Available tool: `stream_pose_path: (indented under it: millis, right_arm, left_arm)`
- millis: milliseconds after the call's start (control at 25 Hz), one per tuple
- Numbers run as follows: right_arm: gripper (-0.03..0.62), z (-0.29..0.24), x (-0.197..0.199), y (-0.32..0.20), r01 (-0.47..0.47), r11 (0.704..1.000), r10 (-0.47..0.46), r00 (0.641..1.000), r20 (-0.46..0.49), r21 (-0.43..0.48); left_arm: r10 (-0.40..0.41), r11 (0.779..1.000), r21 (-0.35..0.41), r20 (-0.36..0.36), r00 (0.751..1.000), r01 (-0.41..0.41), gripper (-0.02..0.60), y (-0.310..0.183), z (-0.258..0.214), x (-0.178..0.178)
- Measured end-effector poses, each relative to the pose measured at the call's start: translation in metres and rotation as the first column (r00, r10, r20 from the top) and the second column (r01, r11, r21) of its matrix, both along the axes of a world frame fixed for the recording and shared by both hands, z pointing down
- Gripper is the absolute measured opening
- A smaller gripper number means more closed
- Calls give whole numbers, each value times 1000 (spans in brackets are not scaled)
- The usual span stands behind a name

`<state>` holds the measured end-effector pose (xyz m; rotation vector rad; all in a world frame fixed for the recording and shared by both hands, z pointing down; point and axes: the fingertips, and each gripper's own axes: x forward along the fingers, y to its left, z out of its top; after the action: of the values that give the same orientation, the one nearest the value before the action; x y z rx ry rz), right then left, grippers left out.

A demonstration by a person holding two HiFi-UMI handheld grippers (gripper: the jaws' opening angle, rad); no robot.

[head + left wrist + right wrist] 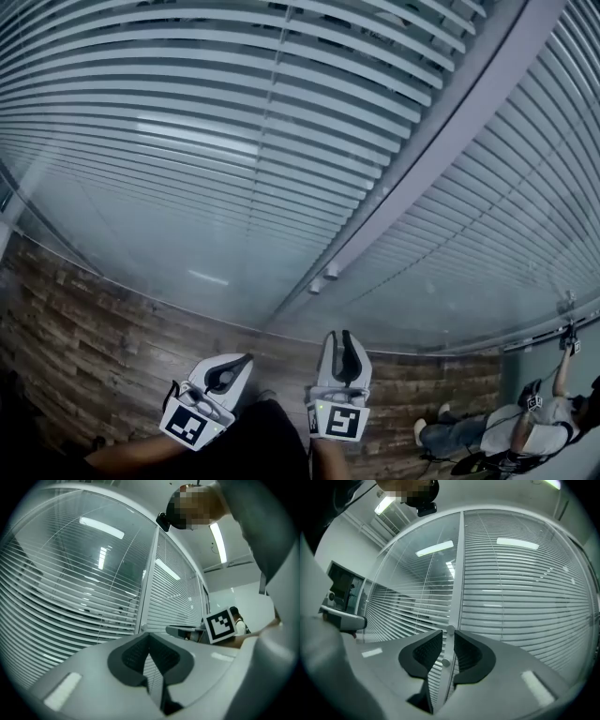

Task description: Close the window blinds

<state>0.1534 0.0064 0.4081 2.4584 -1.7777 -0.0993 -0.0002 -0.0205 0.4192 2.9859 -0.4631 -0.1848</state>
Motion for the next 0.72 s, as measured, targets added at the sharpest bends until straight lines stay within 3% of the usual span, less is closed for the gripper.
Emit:
stream_pose_path:
  millis: [160,360,480,600,720]
  right_arm:
    - [114,-2,30,-21,2,1000,-2,1000,-12,-31]
    - [129,6,39,-46,16,998,-17,1000,-22,-65]
    - [127,8,36,-62,56,998,-54,992,112,-9]
    - [137,21,31,-80,72,997,-81,952,294,42]
    - [157,22,35,-88,29,999,-41,952,303,46]
  left_arm:
    - [-16,1000,19,4,1000,16,-2,-3,-6,10]
    - [-43,999,25,3,999,43,-2,-16,-2,17]
    - [-47,998,30,0,999,47,-2,-26,0,22]
    - [-44,998,34,-8,999,44,-2,-32,5,26]
    - [-40,998,39,5,999,39,-2,-34,8,29]
